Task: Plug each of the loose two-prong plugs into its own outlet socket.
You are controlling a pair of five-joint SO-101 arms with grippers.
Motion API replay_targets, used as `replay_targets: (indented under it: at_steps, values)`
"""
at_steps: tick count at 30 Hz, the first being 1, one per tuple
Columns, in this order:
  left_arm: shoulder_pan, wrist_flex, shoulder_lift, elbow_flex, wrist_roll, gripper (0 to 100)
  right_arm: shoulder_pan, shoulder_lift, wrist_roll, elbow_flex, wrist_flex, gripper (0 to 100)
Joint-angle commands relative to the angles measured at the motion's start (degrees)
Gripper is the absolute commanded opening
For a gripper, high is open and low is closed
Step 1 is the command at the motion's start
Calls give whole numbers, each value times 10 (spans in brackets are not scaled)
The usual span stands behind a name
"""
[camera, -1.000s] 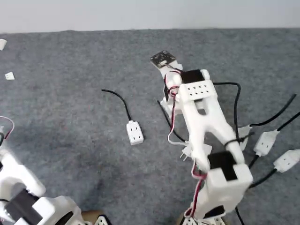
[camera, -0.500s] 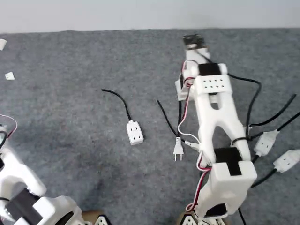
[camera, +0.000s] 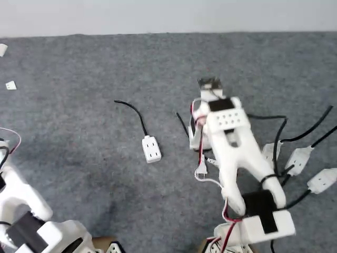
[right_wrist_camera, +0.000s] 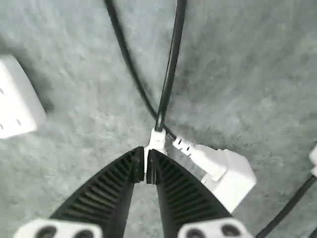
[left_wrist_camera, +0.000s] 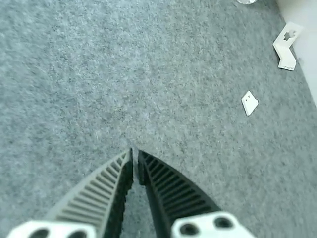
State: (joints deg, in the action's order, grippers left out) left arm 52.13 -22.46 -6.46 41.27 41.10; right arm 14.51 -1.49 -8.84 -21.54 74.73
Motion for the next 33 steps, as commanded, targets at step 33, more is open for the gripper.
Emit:
replay_targets:
  at_steps: [33]
  values:
    - [-5, 18, -1, -6, -7, 13, -5, 113, -3, -6, -106, 105]
